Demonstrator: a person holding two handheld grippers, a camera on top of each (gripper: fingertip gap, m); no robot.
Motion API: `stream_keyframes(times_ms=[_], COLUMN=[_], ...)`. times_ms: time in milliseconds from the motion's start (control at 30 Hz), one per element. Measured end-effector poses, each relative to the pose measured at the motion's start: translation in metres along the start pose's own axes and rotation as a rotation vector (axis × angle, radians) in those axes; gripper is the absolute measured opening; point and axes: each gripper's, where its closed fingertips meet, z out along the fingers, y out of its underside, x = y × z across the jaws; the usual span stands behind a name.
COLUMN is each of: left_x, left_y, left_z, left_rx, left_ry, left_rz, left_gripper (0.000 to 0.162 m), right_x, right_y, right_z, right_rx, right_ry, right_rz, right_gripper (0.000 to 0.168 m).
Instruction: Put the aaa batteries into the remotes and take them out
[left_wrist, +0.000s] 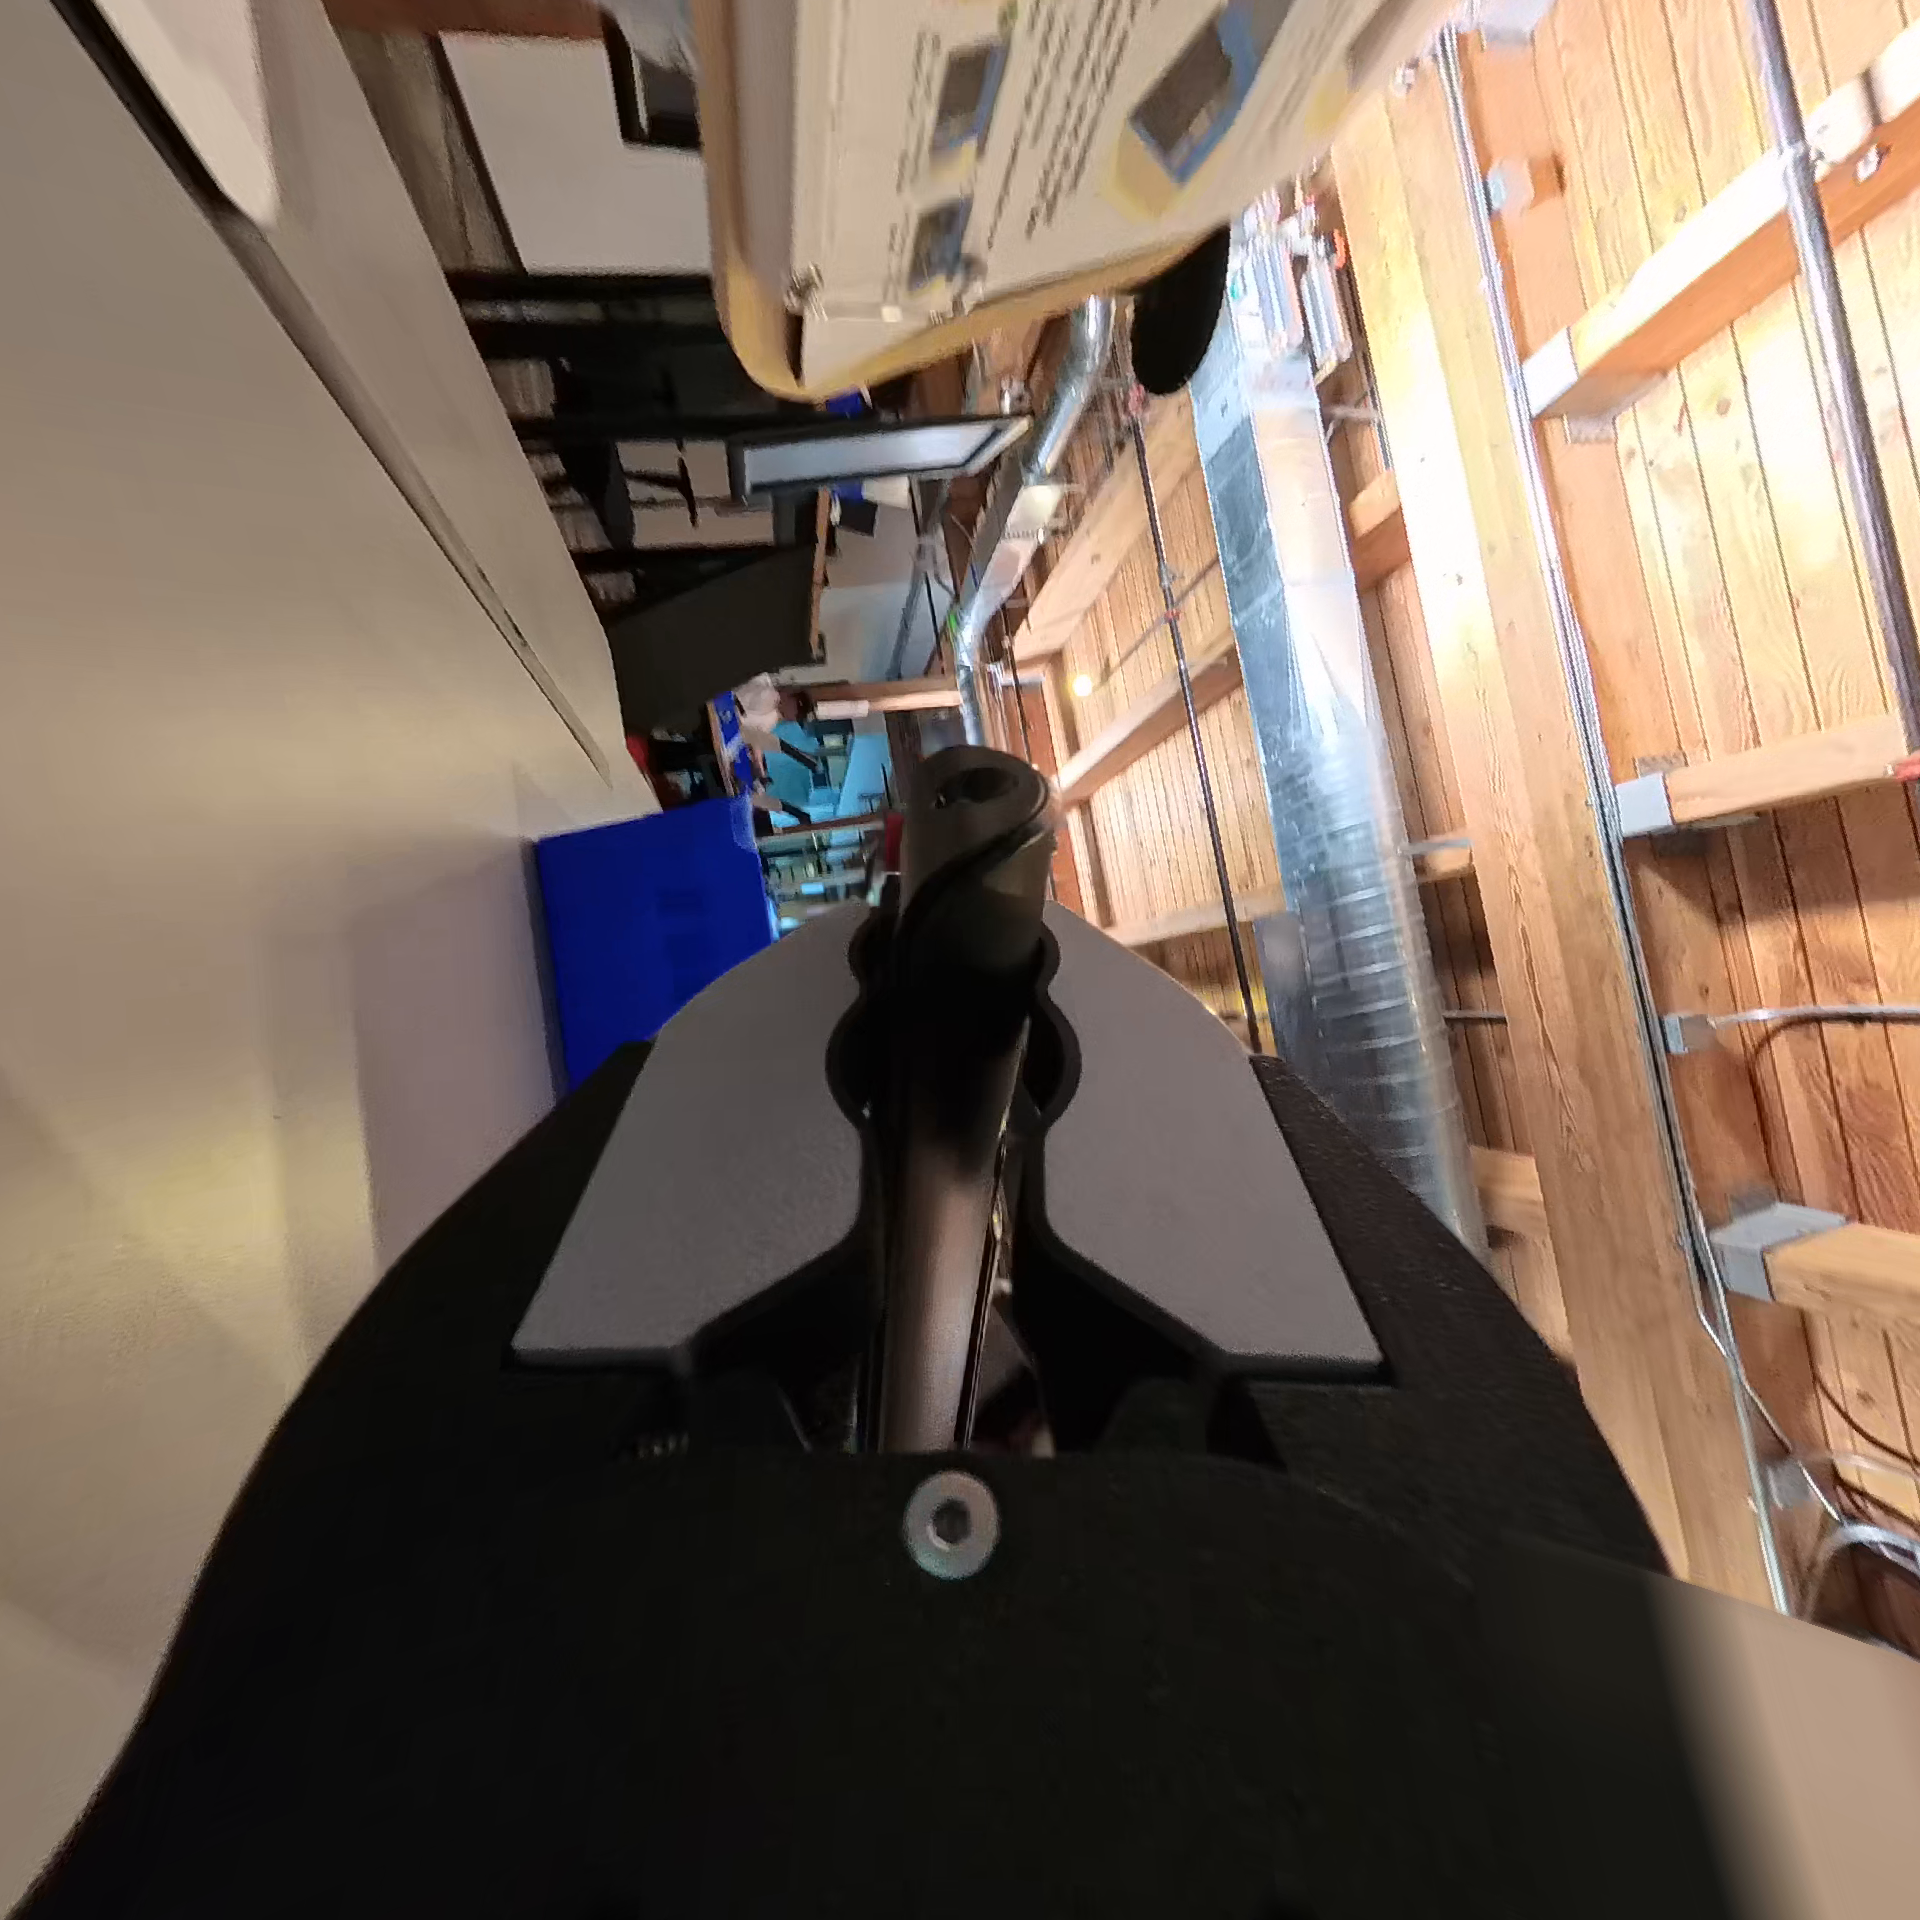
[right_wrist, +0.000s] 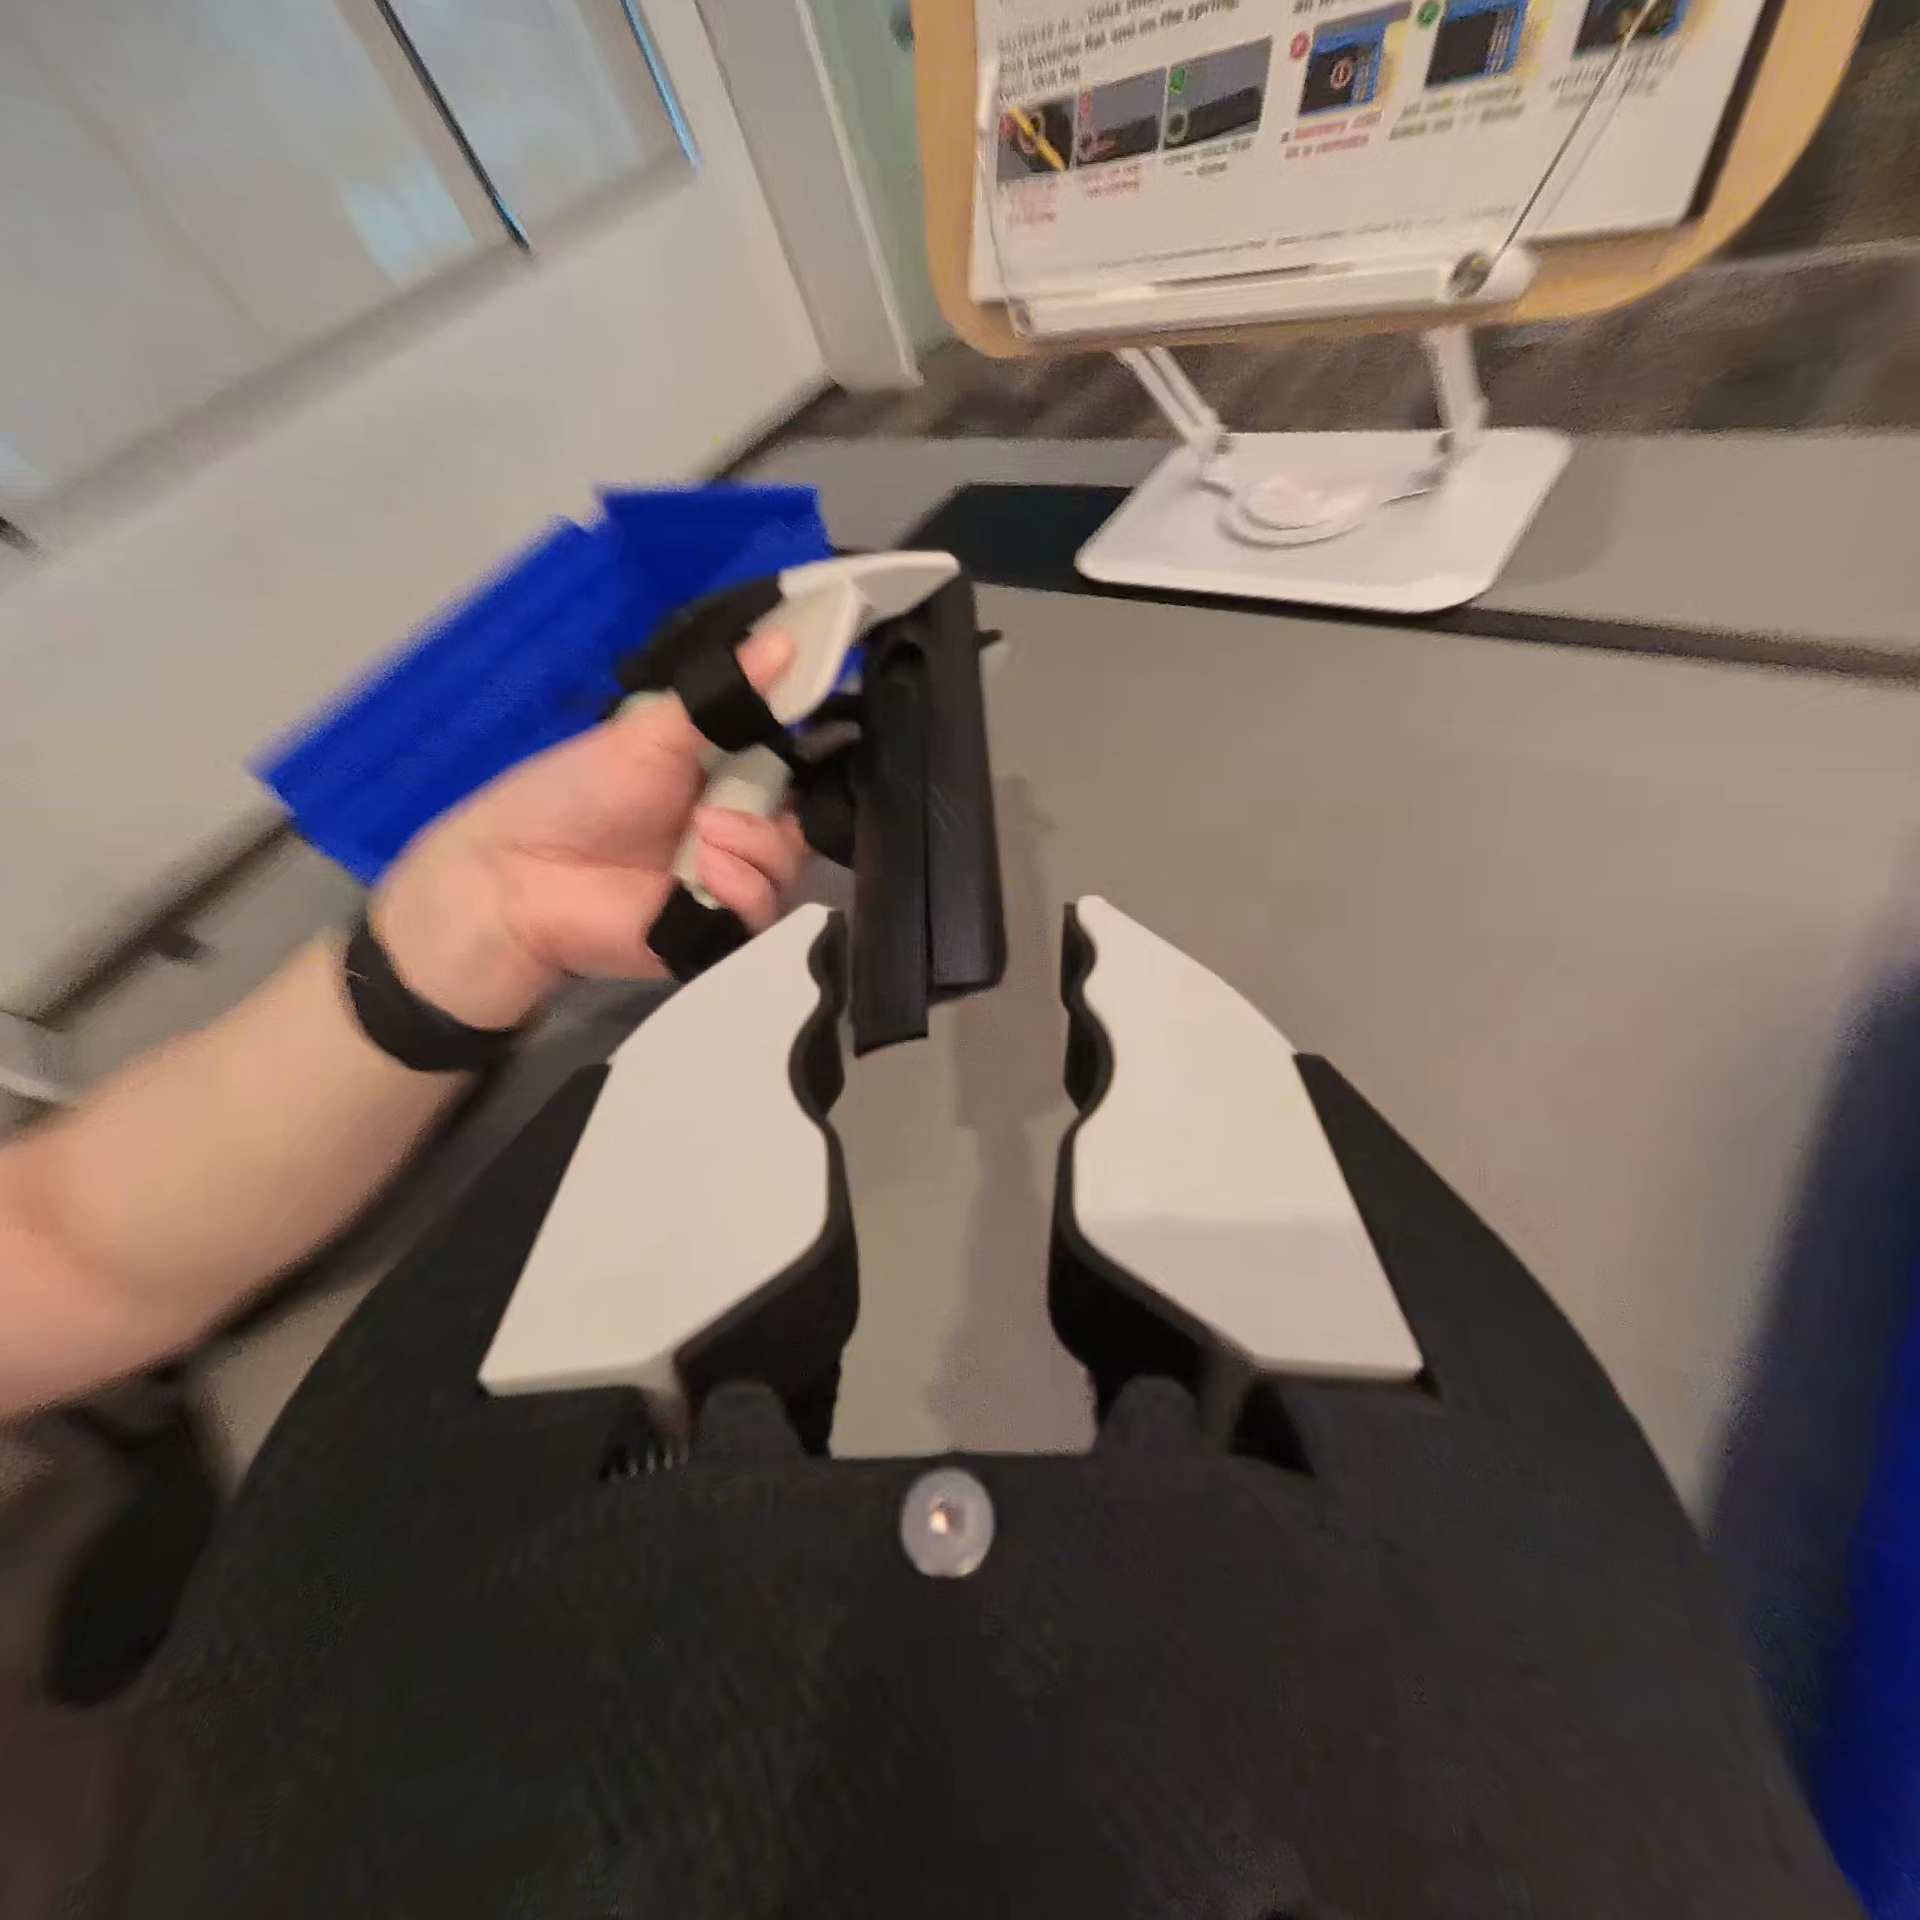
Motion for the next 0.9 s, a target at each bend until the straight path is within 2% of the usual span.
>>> stream_keyframes(times_ms=[100, 167, 300, 533, 900], left_x=[0.006, 0.01, 0.015, 0.013, 0.016], left_y=[0.025, 0.041, 0.06, 0.065, 0.079], left_z=[0.008, 0.012, 0.016, 0.016, 0.019], left_rx=[-0.107, -0.173, -0.244, -0.261, -0.319], left_ry=[0.025, 0.037, 0.038, 0.028, 0.059], left_rz=[0.003, 0.012, 0.047, 0.066, 0.042], left_gripper=[0.023, 0.023, 0.024, 0.024, 0.025], right_x=[-0.002, -0.003, -0.009, -0.004, -0.001], right_y=[0.008, 0.022, 0.036, 0.046, 0.048], right_z=[0.0, 0.005, 0.013, 0.018, 0.019], right_rx=[-0.012, -0.091, -0.162, -0.228, -0.231], right_ry=[-0.185, -0.229, -0.278, -0.194, -0.19], right_rz=[0.192, 0.249, 0.286, 0.211, 0.245], right_gripper=[0.05, 0.06, 0.061, 0.058, 0.056])
